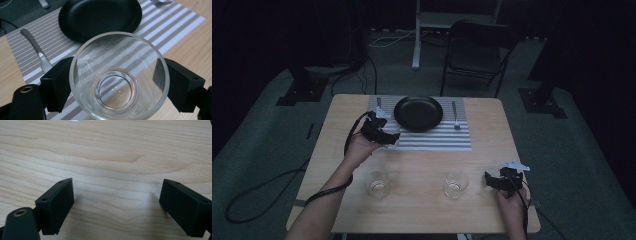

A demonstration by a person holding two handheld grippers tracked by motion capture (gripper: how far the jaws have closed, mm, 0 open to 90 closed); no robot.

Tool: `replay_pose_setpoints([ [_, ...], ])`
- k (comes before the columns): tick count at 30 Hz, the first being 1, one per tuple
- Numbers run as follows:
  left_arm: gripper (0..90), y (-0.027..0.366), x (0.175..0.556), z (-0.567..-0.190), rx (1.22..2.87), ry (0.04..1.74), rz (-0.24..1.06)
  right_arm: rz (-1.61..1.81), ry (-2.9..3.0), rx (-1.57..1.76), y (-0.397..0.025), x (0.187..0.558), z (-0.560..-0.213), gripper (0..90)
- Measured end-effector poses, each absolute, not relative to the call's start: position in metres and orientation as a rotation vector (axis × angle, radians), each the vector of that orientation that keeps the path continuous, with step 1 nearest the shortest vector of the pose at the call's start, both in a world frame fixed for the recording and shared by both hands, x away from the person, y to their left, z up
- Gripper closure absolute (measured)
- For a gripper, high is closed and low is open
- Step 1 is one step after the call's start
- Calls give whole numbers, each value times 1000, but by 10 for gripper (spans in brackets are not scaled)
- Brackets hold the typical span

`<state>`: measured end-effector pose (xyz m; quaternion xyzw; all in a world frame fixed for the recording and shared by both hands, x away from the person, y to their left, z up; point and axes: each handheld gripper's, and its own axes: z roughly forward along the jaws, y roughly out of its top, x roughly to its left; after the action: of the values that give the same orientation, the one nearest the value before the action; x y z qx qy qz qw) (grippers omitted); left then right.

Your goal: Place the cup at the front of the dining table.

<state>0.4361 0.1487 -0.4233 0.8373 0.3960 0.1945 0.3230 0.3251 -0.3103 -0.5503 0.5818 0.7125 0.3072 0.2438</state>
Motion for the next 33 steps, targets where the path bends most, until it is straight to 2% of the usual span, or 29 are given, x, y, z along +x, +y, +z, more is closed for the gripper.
replay_pose_setpoints([
  [33, 181, 149, 505, -457, 2186, 1178, 527, 839, 1946, 1589, -310, 325, -550, 119],
])
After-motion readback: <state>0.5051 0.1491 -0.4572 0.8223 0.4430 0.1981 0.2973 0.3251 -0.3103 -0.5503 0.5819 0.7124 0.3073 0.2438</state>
